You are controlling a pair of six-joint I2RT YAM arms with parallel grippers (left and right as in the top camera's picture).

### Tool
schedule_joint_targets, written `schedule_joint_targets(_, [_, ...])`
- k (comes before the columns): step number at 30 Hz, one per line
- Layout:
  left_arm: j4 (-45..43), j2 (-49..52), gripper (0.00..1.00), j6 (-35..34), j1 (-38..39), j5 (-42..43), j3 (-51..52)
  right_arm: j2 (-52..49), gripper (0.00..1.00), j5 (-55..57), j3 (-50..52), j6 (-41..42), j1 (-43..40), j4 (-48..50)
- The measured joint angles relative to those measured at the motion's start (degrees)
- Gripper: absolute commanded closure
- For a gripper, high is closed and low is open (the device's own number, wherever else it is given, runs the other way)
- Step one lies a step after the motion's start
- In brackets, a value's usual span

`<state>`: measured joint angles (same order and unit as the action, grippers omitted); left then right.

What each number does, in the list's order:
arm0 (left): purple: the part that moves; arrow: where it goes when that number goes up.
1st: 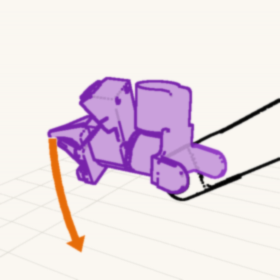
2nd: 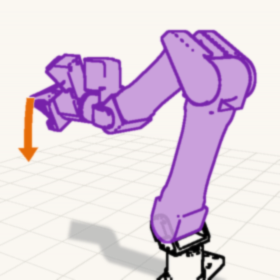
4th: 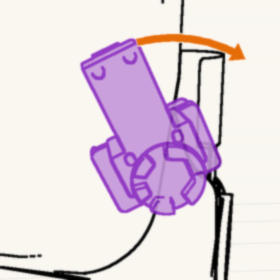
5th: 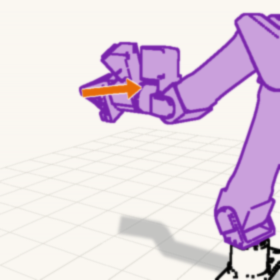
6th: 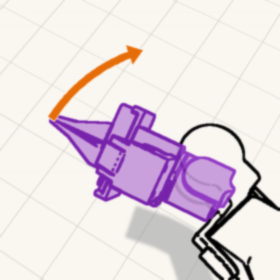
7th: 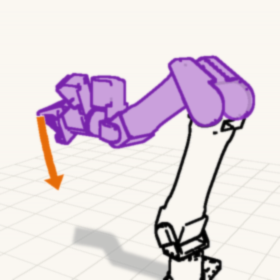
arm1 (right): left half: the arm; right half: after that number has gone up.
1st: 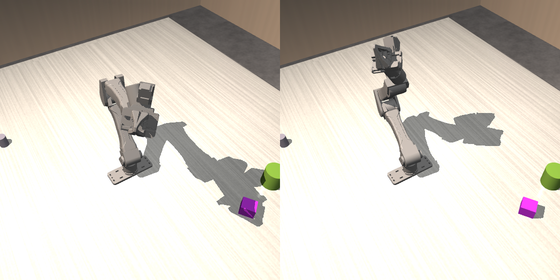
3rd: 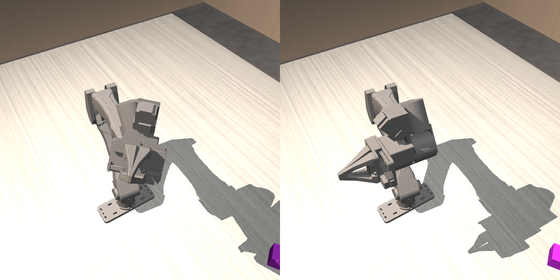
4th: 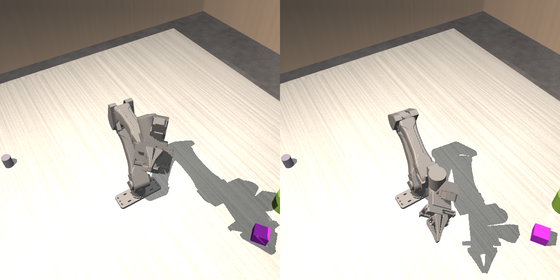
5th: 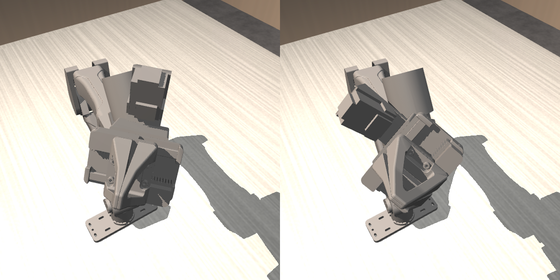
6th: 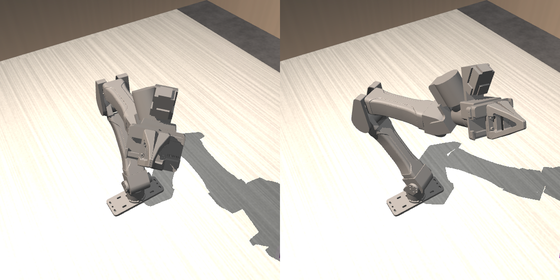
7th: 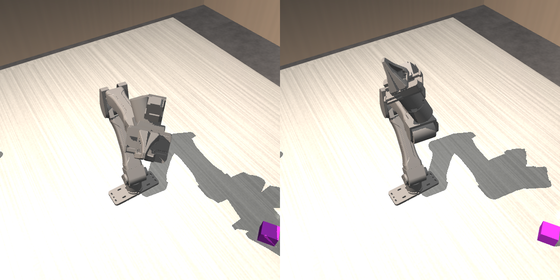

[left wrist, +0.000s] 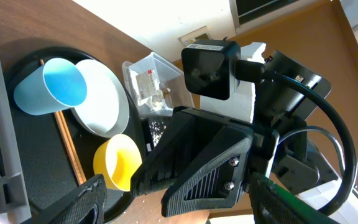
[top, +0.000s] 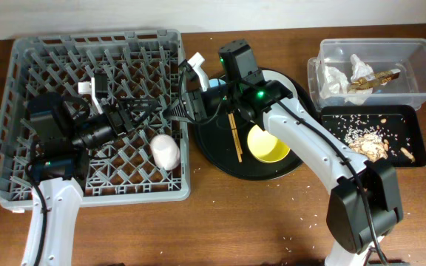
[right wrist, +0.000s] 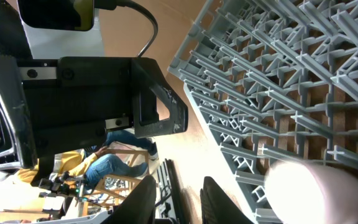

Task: Sort waste into correct bins and load items into the dishwasher rack
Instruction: 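Place the pink cup upside down in the rack with the left gripper, then grasp the blue cup with the right gripper and lift it toward the left gripper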

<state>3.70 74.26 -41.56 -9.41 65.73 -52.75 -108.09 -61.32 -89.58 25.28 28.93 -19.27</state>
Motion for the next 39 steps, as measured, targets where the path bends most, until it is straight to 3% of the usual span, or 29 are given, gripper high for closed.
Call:
schedule_joint_targets(20, [5.6,0.0,0.27,6.3,1.3,-5.9,0.0,0.0,0.63,5.8,0.0,-0.5,0.0,-4.7])
schedule_joint_targets(30, [8.2,0.0,0.27,9.1,4.9,-14.9,0.0,0.0,0.57,6.9,0.0,-2.7,-5.4,-9.5])
schedule_joint_targets(33, [9.9,0.0,0.27,10.1,5.2,-17.2,0.0,0.0,0.48,8.8,0.0,-4.3,-7.3,-12.6])
schedule_joint_targets(36, [11.1,0.0,0.27,11.4,7.7,-21.6,0.0,0.0,0.47,13.5,0.0,-6.6,-9.3,-15.2])
schedule_joint_targets(39, [19.7,0.0,0.27,13.8,13.0,-31.6,-1.9,0.0,0.46,20.2,-0.1,-8.5,-11.3,-18.0])
